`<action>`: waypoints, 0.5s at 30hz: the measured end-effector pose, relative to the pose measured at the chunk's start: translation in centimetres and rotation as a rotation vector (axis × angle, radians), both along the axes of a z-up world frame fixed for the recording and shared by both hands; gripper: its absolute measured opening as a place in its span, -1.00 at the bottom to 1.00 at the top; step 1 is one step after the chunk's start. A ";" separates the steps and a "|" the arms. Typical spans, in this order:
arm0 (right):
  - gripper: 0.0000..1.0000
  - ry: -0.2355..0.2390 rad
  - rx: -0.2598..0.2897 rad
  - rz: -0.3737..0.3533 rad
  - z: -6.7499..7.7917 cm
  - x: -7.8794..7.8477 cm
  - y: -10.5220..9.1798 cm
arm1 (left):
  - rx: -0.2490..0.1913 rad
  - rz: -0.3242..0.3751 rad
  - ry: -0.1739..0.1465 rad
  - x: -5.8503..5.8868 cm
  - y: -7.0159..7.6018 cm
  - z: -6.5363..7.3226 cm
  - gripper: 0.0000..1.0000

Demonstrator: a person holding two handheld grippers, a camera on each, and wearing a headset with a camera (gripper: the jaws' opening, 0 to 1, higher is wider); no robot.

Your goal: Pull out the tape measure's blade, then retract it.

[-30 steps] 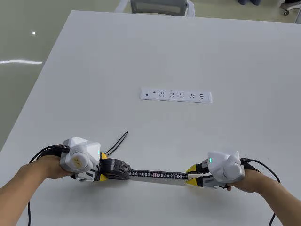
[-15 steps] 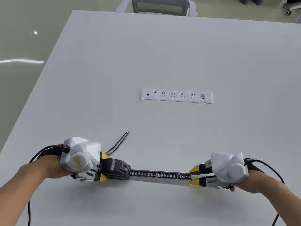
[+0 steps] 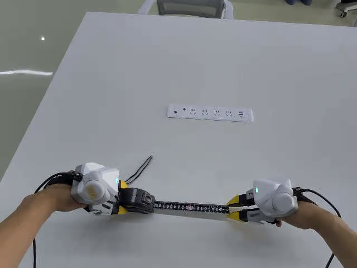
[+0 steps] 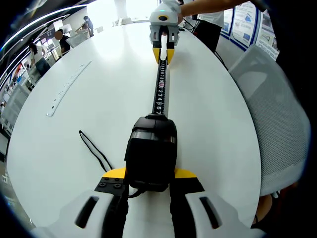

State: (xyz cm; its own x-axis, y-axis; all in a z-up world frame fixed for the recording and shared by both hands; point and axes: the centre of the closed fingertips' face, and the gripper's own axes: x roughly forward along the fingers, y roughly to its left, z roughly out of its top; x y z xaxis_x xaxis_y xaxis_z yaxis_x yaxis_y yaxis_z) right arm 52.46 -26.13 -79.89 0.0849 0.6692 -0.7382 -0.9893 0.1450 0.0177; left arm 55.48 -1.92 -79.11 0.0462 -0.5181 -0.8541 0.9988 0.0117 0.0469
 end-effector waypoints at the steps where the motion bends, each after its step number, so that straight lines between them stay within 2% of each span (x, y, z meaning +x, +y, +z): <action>1: -0.79 -0.001 0.000 0.000 0.0 0.0 0.0 | 0.000 0.000 0.000 0.0 0.0 0.0 -0.45; 15: -0.79 0.001 -0.006 -0.006 0.1 0.0 -0.9 | 0.003 0.001 0.001 0.0 -0.1 0.1 -0.44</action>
State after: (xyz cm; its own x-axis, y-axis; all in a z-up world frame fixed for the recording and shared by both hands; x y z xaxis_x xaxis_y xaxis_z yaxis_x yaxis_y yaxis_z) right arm 52.43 -27.02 -79.82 0.0885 0.6640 -0.7425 -0.9884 0.1511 0.0173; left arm 55.47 -2.00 -79.04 0.0462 -0.5154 -0.8557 0.9988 0.0128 0.0462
